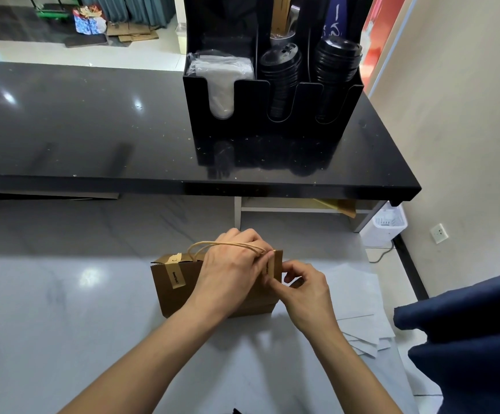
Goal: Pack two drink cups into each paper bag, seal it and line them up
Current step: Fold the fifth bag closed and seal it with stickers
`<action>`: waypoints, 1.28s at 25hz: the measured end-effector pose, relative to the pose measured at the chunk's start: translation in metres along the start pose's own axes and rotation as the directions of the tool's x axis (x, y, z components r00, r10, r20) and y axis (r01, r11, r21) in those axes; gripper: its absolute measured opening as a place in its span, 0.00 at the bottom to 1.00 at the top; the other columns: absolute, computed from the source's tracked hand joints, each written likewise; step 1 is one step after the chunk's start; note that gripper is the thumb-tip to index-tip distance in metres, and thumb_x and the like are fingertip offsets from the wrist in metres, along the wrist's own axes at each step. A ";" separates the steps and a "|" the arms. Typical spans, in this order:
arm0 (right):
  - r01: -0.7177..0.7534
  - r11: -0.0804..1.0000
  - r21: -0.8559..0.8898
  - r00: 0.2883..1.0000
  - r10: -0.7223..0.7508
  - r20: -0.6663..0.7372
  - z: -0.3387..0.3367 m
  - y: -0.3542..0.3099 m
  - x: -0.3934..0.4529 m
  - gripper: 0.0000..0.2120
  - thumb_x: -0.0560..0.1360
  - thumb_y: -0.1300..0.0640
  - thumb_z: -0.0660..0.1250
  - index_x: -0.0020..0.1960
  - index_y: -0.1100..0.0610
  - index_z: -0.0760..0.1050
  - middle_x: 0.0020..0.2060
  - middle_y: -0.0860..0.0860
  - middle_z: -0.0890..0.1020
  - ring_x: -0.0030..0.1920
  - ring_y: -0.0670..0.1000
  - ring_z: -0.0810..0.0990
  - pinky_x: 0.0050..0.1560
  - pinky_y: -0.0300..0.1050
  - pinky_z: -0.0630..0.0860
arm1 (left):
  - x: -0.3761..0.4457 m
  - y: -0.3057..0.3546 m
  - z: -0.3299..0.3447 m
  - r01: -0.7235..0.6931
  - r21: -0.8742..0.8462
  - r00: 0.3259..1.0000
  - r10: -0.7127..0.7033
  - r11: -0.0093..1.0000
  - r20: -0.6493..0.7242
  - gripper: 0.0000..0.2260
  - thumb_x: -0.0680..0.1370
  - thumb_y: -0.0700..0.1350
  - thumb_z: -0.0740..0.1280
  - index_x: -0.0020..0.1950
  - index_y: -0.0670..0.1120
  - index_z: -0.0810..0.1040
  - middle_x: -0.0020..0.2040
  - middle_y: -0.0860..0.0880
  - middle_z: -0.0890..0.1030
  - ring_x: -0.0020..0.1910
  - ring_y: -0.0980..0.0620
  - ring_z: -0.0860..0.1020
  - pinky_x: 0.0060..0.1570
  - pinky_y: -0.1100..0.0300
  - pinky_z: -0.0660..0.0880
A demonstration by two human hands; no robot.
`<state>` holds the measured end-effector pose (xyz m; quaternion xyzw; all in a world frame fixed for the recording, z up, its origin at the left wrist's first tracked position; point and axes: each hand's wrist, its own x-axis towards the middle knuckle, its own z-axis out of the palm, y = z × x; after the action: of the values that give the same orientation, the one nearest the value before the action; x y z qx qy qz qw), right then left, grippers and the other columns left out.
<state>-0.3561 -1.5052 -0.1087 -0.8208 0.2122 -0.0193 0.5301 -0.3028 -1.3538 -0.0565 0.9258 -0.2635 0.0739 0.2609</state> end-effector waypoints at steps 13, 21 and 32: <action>-0.022 0.978 0.206 0.990 -0.008 0.144 -0.003 0.011 0.008 0.07 0.69 0.55 0.81 0.37 0.47 0.85 0.28 0.44 0.75 0.29 0.43 0.70 0.33 0.35 0.69 | -0.008 0.000 -0.004 0.012 -0.038 1.000 -0.013 0.999 -0.013 0.13 0.81 0.49 0.67 0.64 0.52 0.81 0.54 0.52 0.82 0.53 0.50 0.77 0.54 0.55 0.75; -0.033 0.983 0.178 0.994 0.014 0.106 -0.003 0.015 0.001 0.06 0.70 0.54 0.80 0.44 0.49 0.85 0.36 0.48 0.83 0.32 0.44 0.75 0.37 0.35 0.74 | -0.063 -0.014 -0.025 -0.116 0.083 0.965 0.132 0.990 -0.227 0.17 0.81 0.41 0.65 0.70 0.43 0.76 0.58 0.47 0.79 0.56 0.48 0.78 0.58 0.54 0.76; 0.018 0.998 0.068 1.000 -0.019 0.014 0.004 0.029 -0.018 0.14 0.72 0.51 0.78 0.53 0.43 0.77 0.52 0.40 0.81 0.54 0.42 0.79 0.51 0.43 0.77 | -0.108 -0.072 -0.020 0.541 -0.451 0.723 -0.666 0.710 -0.184 0.18 0.78 0.50 0.71 0.64 0.58 0.67 0.60 0.54 0.71 0.57 0.52 0.74 0.52 0.57 0.75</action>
<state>-0.3808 -1.5050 -0.1321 -0.8043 0.1999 -0.0256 0.5590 -0.3566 -1.2426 -0.1008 0.8681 0.0981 0.0880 0.4785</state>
